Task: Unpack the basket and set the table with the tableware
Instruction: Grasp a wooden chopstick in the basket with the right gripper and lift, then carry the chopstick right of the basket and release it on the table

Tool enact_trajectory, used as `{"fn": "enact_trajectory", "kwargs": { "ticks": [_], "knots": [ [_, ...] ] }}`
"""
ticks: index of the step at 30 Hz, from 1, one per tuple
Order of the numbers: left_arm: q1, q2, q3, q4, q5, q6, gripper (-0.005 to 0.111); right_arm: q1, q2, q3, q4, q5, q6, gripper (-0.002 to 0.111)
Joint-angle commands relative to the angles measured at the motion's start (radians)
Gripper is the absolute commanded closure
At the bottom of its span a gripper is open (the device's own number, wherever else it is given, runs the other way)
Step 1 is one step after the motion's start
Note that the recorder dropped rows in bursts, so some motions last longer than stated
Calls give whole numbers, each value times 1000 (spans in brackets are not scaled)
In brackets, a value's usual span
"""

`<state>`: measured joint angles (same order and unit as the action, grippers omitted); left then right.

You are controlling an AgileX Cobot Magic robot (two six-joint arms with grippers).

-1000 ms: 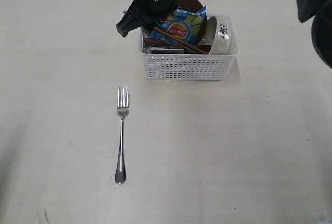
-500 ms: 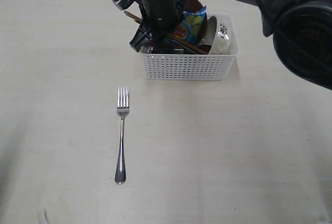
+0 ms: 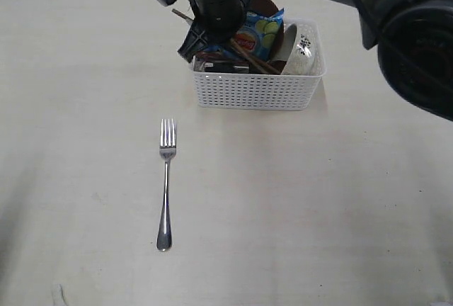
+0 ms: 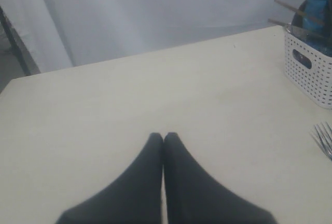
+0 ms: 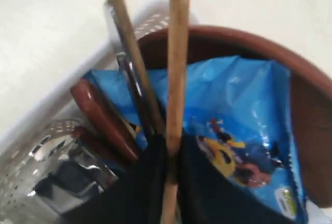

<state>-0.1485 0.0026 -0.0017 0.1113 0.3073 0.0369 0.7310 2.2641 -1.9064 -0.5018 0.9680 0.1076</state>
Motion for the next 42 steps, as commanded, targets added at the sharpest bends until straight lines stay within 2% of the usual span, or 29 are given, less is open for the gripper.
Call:
{"fn": "enact_trajectory", "kwargs": {
  "ticks": [1,9,14,22,28,32,36,42],
  "knots": [
    [5,-3,2,-11,-8,-3,107,-1,-69,0,17,-16,18,109],
    [5,-3,2,-11,-8,-3,107,-1,-141,0,83,-11,14,109],
    [5,-3,2,-11,-8,-3,107,-1,-213,0,209,4,-17,109],
    [5,-3,2,-11,-8,-3,107,-14,-355,0,334,180,-49,109],
    [5,-3,2,-11,-8,-3,107,-32,-391,13,575,253,-79,109],
    [5,-3,2,-11,-8,-3,107,-32,-422,146,681,253,-81,109],
    [5,-3,2,-11,-8,-3,107,-57,-495,363,672,253,-66,109],
    [5,-3,2,-11,-8,-3,107,-249,-633,653,680,202,-29,109]
  ]
}}
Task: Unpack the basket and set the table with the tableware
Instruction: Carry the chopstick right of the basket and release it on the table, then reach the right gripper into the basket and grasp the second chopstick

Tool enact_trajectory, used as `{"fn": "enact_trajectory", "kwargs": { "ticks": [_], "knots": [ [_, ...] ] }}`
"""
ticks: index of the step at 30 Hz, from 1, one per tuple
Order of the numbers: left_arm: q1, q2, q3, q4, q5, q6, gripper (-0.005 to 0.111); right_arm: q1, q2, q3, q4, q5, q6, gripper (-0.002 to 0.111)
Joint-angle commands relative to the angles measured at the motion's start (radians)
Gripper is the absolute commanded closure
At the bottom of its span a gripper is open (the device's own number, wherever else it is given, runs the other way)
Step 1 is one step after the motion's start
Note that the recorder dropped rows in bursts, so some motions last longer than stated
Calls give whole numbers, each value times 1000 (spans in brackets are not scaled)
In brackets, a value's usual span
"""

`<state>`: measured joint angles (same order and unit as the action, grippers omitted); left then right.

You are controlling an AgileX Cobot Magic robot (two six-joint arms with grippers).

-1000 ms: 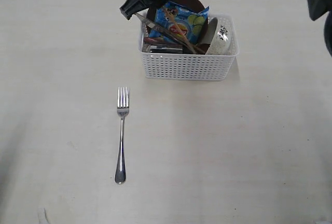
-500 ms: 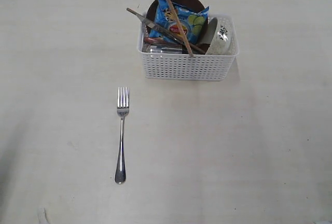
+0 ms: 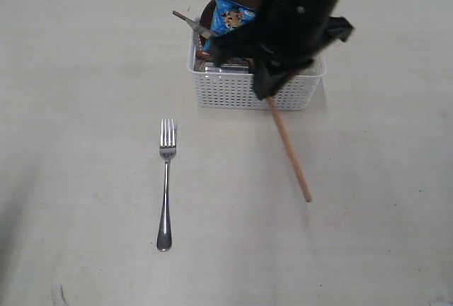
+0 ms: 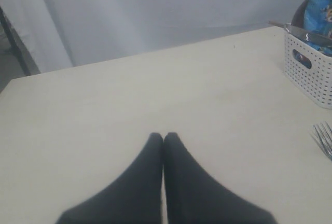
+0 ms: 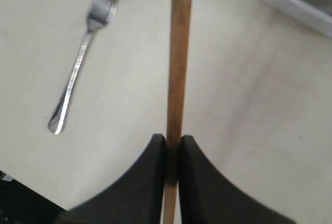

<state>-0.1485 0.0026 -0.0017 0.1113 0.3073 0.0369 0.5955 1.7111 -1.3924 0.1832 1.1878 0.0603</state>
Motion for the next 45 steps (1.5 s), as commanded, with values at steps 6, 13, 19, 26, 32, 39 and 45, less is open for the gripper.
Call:
{"fn": "enact_trajectory", "kwargs": {
  "ticks": [6,13,19,26,32,39,45],
  "knots": [
    [5,-3,2,-11,-8,-3,107,-300,-93,370,-8,-130,8,109],
    [5,-3,2,-11,-8,-3,107,-354,4,438,-25,-301,-71,105],
    [5,-3,2,-11,-8,-3,107,-354,29,412,-85,-331,-88,63],
    [5,-3,2,-11,-8,-3,107,-167,-39,102,-98,-398,-118,66],
    [5,-3,2,-11,-8,-3,107,-39,307,-333,-103,-222,-112,70],
    [5,-3,2,-11,-8,-3,107,12,535,-550,-217,-222,-189,69],
    [5,-3,2,-11,-8,-3,107,36,562,-550,-412,-273,-149,69]
  ]
}}
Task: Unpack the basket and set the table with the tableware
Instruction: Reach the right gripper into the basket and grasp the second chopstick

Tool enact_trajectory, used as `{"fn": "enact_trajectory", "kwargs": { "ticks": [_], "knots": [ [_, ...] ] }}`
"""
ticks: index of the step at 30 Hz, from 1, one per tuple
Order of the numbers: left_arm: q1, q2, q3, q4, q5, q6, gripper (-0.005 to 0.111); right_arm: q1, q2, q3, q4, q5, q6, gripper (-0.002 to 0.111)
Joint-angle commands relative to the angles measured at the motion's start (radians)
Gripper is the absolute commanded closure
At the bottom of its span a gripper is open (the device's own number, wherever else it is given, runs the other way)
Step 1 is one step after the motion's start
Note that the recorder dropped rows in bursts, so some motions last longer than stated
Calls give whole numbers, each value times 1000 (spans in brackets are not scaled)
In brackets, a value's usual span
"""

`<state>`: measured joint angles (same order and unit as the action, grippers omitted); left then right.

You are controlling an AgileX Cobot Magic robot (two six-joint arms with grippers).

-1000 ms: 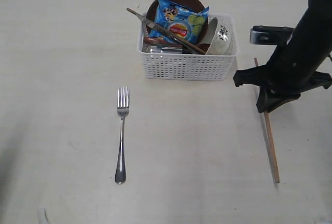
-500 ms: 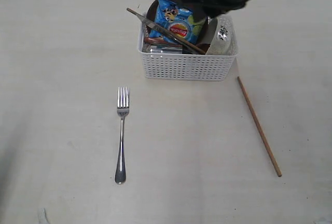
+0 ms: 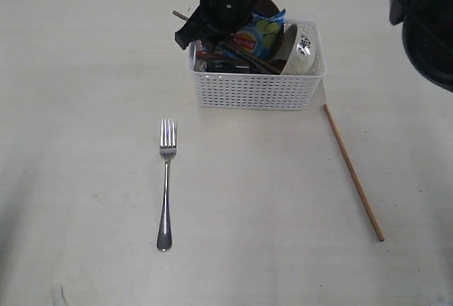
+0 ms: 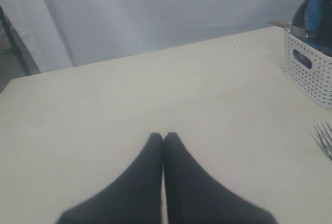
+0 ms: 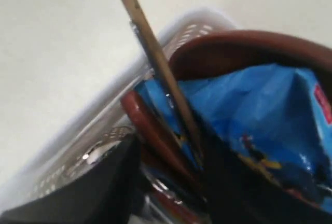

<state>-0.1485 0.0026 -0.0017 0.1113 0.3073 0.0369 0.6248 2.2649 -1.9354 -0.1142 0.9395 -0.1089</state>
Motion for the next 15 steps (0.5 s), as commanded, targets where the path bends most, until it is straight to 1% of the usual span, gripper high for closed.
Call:
{"fn": "enact_trajectory", "kwargs": {
  "ticks": [1,11,13,15],
  "knots": [
    [5,-3,2,-11,-8,-3,107,11,11,-7,-115,-29,18,69],
    [5,-3,2,-11,-8,-3,107,22,51,-6,-71,-53,-23,70],
    [5,-3,2,-11,-8,-3,107,29,56,-6,-80,-53,-27,78],
    [5,-3,2,-11,-8,-3,107,30,60,-6,-103,-53,-27,93]
  ]
}}
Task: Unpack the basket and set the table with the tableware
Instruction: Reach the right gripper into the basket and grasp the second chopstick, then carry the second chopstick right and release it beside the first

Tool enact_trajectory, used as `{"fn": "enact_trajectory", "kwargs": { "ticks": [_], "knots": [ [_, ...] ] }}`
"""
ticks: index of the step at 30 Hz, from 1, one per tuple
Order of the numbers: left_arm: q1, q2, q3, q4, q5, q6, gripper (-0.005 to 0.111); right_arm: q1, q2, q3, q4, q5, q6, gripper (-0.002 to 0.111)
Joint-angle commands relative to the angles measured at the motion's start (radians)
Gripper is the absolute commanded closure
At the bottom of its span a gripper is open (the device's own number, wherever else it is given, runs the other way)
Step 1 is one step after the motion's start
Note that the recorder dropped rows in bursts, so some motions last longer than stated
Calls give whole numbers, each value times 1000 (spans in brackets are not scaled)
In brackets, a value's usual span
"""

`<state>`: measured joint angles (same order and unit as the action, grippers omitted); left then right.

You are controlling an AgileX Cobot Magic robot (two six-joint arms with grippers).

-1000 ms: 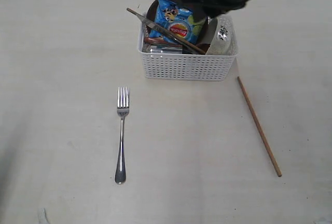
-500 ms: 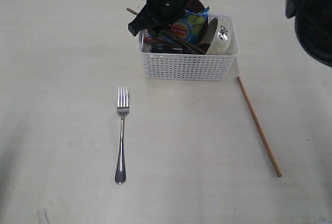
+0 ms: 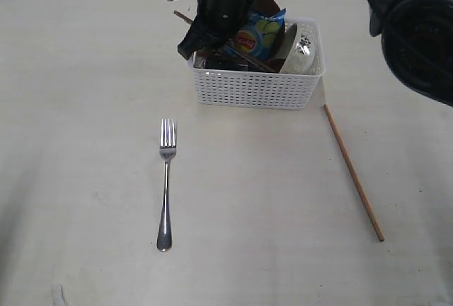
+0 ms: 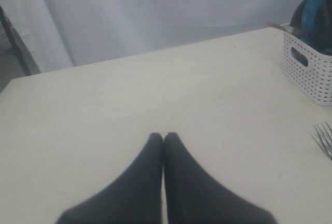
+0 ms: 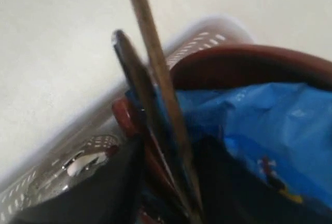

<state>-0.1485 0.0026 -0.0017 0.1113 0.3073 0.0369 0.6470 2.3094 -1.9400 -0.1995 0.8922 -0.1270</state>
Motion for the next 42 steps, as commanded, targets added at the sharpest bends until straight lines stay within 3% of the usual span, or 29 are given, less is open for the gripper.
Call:
{"fn": "enact_trajectory", "kwargs": {
  "ticks": [1,3,33,42],
  "knots": [
    [5,-3,2,-11,-8,-3,107,8,16,-1,-19,-5,-9,103],
    [5,-3,2,-11,-8,-3,107,8,16,-1,-19,-5,-5,109],
    [5,-3,2,-11,-8,-3,107,31,-312,-1,14,37,18,109],
    [5,-3,2,-11,-8,-3,107,21,-376,17,-51,293,43,109]
  ]
}}
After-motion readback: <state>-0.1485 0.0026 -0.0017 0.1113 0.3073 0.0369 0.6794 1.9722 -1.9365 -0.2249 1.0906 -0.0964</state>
